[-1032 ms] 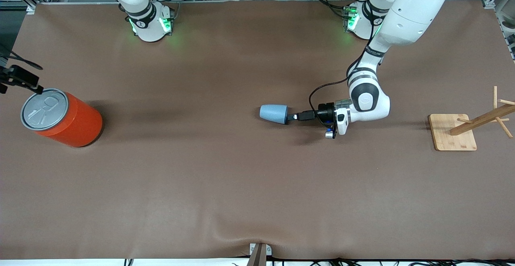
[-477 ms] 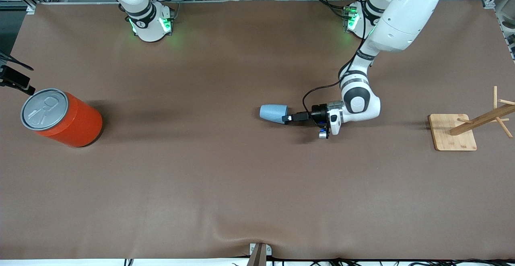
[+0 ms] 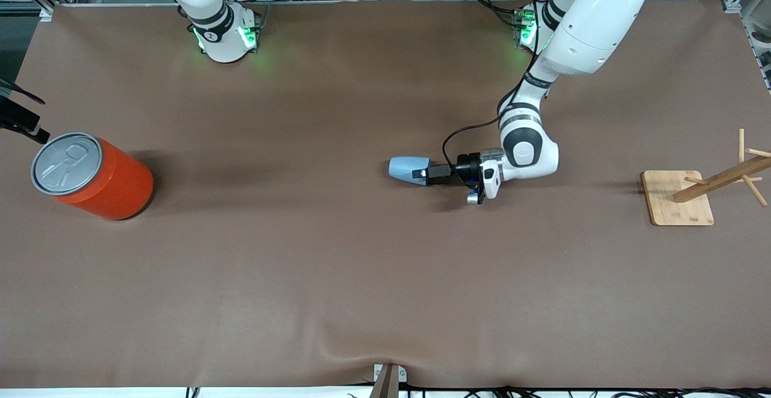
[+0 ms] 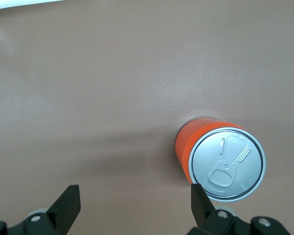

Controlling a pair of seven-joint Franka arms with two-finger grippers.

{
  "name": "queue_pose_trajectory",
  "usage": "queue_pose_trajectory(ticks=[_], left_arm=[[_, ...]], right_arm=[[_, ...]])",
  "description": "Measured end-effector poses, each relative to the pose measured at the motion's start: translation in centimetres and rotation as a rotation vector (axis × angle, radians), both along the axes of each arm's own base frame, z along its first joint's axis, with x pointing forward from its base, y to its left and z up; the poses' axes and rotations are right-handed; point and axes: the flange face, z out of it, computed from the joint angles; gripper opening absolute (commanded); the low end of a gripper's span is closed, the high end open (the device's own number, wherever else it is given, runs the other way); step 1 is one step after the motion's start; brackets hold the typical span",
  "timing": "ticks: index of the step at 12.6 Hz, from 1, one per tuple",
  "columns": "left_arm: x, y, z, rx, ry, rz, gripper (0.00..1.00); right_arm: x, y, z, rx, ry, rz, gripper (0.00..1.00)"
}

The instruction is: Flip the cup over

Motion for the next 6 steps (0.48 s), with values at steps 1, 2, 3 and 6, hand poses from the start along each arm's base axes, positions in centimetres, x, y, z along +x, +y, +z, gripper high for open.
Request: queue_pose_trajectory(ticks=[1,2,3,6], left_arm=[[-0.12,-0.2,-0.03,0.006,-0.003,-0.003,0.0],[-0.16,-0.31,-0.03,0.008,-0.005,-0.004,0.0],[-0.16,-0.38,-0.01,0.009,-0.007,-0.005,0.0],[0.28,-0.65,0.44,0.001,-0.017,-0.002,0.0]], right_arm=[[-0.01,-0.05,0.02,0.0,0.0,-0.006,1.0],[-0.03,-0.19,0.02,0.0,0.0,-0.003,1.0],[-0.05,-0.3,0.03,-0.002,-0.001,0.017,1.0],[-0.04,-0.2,0.01,-0.012,-0.001,0.069,1.0]])
